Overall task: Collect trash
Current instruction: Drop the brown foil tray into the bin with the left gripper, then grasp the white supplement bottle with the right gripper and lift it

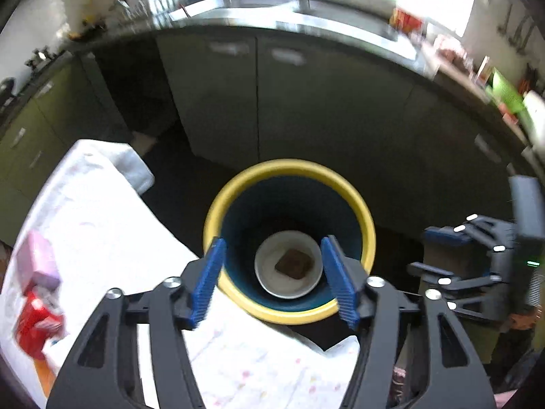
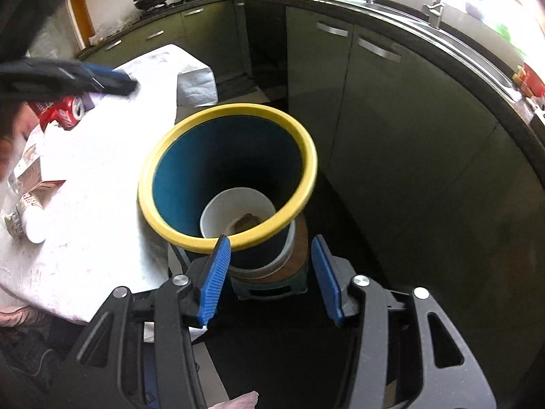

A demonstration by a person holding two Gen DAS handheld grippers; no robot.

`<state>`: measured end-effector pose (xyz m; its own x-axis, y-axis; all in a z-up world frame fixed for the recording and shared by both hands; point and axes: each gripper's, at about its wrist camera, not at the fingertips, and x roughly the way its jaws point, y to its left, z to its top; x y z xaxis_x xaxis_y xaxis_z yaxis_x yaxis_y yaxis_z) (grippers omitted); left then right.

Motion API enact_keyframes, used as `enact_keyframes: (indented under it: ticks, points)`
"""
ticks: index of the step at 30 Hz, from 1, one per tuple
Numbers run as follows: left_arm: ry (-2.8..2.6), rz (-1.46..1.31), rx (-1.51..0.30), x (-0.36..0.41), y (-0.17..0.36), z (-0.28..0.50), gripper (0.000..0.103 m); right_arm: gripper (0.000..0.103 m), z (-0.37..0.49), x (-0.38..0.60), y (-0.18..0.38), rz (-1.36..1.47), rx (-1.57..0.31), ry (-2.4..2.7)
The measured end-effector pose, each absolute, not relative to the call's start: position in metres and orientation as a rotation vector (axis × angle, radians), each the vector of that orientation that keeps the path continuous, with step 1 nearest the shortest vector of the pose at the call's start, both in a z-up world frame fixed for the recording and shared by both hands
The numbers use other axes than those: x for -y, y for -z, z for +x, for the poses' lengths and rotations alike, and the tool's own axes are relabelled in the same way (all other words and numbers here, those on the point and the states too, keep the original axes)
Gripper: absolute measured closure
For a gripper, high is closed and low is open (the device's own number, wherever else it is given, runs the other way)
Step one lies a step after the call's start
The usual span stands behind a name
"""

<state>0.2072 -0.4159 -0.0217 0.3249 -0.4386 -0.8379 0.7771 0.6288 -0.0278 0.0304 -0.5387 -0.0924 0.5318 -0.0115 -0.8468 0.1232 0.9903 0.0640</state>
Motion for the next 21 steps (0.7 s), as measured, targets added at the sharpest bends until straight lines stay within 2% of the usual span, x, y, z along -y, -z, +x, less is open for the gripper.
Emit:
enact_keyframes:
  ticks: [5, 10, 21]
  points:
    - [0.754, 0.331, -0.797, 0.333, -0.028, 0.179, 0.021, 0.055, 0.045, 0.502, 0.088, 0.067, -1.008, -0.023]
    - [0.624, 0.25, -0.736, 0.238, -0.044, 0.148, 0.016, 0.055, 0.062, 0.44, 0.073, -0.017, -0.994, -0.234]
    - [0.401, 0.104, -0.7, 0.063, -0.003, 0.076, 0.012, 0.055, 0.087, 0.299, 0.057, -0.24, -0.969, -0.661]
